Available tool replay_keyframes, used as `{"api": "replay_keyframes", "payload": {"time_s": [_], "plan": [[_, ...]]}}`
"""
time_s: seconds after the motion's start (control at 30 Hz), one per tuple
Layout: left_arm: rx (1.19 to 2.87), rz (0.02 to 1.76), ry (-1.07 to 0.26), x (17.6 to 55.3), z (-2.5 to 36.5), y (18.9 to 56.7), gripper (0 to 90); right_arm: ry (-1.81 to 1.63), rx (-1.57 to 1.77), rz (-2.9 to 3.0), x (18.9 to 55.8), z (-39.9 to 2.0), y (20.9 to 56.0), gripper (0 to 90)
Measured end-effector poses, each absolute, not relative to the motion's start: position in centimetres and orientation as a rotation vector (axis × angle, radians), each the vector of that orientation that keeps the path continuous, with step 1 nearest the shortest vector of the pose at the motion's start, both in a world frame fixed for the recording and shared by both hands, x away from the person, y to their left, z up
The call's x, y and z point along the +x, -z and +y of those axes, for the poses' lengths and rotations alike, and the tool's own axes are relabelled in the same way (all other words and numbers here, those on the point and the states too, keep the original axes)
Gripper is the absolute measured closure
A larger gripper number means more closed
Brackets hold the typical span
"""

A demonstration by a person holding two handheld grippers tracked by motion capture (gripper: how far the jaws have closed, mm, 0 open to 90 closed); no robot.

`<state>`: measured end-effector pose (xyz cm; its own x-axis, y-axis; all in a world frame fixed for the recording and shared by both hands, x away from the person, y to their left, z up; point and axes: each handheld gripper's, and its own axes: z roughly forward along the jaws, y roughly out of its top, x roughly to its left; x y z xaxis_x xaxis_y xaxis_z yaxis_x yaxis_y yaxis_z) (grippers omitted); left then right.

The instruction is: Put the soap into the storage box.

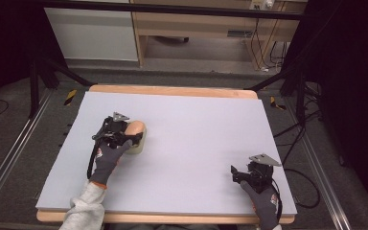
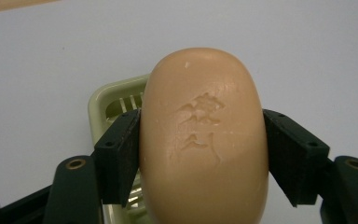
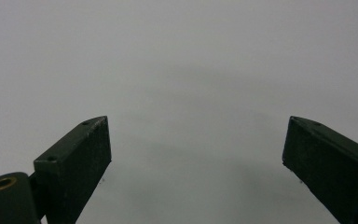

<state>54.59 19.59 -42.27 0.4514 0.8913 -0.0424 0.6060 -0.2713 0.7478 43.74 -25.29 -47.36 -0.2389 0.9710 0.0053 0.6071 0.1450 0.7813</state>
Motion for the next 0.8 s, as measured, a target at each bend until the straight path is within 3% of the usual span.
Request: {"api": "replay_keyframes", "payload": {"time_s": [0.8], "plan": [[2.032,1.296,-0.513,55.7,20.1,43.8,31.7,-0.920,1.496,1.918,43.7,-25.3,47.4,8.2]]}}
